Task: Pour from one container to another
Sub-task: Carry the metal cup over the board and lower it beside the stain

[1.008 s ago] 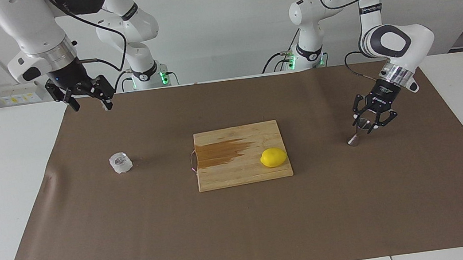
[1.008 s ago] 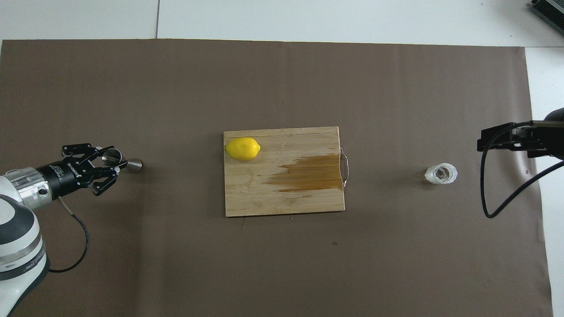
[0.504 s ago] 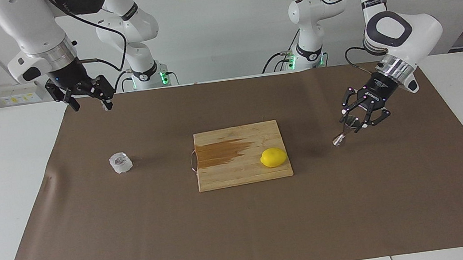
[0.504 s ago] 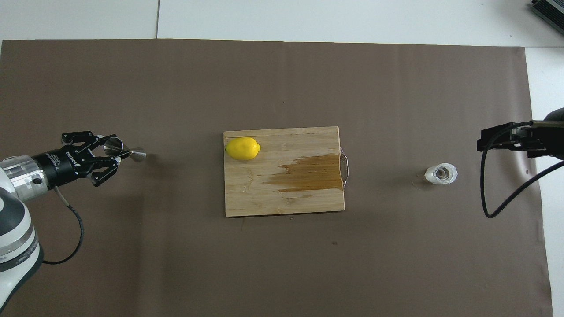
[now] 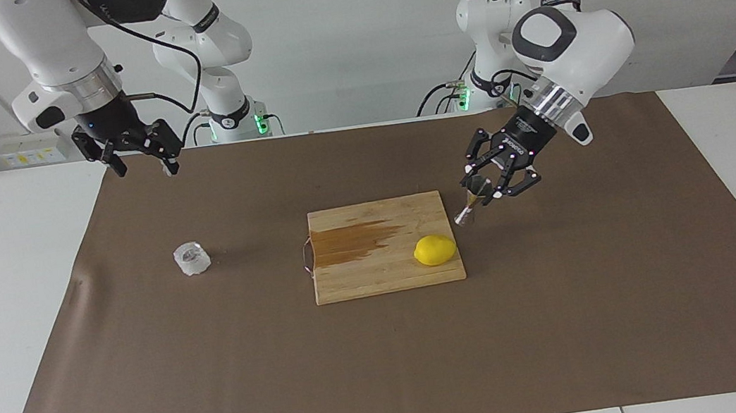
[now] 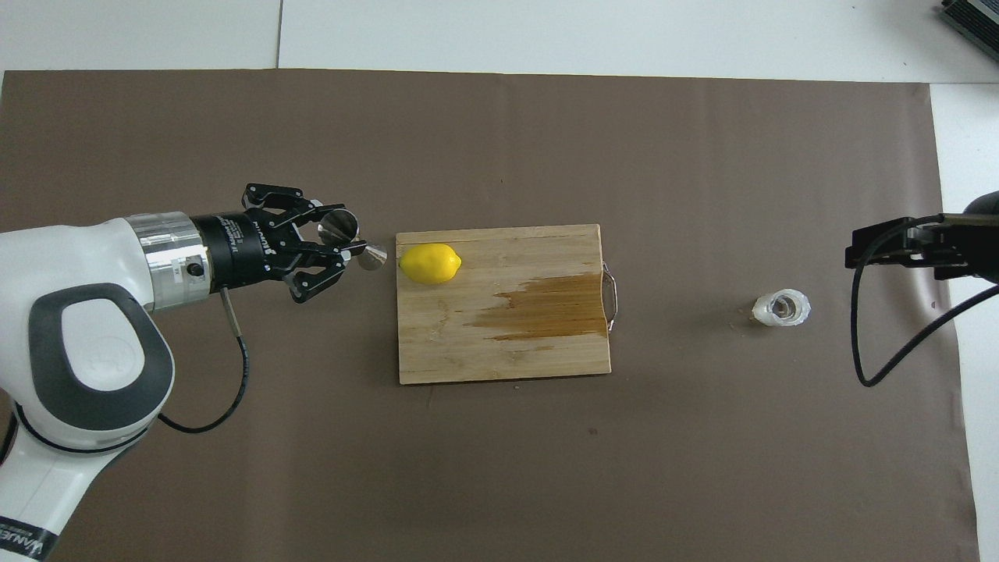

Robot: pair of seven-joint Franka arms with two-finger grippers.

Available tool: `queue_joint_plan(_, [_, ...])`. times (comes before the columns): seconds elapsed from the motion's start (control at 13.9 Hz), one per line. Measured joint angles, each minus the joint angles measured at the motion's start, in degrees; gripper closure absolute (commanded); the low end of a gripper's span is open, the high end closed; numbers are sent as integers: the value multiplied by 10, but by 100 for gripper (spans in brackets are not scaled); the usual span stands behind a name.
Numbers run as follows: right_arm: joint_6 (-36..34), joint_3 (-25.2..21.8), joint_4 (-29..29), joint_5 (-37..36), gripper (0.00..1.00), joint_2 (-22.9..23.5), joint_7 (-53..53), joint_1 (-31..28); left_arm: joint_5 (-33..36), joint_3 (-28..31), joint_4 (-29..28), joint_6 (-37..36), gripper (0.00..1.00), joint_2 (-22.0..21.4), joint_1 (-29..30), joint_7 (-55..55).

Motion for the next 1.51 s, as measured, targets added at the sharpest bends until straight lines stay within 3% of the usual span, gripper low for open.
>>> queue_joint_plan(0.22, [0,0,0,0,0,0,0,0,-50,-2,-7,118,100,17,-91,-31])
queue_joint_plan(0.43, [0,0,0,0,0,0,0,0,-104,-3,-9,246,100,61,-191,-43])
queue_joint_plan(0.58, [0,0,0,0,0,0,0,0,-120,-3,-8,285,100,84,-232,-47])
queue_joint_plan(0.72, [0,0,0,0,0,0,0,0,-129,-2,2,310,100,102,-257,-48])
queue_joint_plan(1.08, [0,0,0,0,0,0,0,0,-139,-12,62,401,100,194,-309,-50])
queue_joint_plan(1.37, [0,0,0,0,0,0,0,0,-139,-17,65,430,97,218,-327,-50])
queue_joint_plan(1.44, [0,0,0,0,0,0,0,0,-139,-17,65,431,64,219,-329,-50])
queue_joint_plan(1.51, [0,0,0,0,0,0,0,0,-139,-17,65,432,20,219,-330,-50])
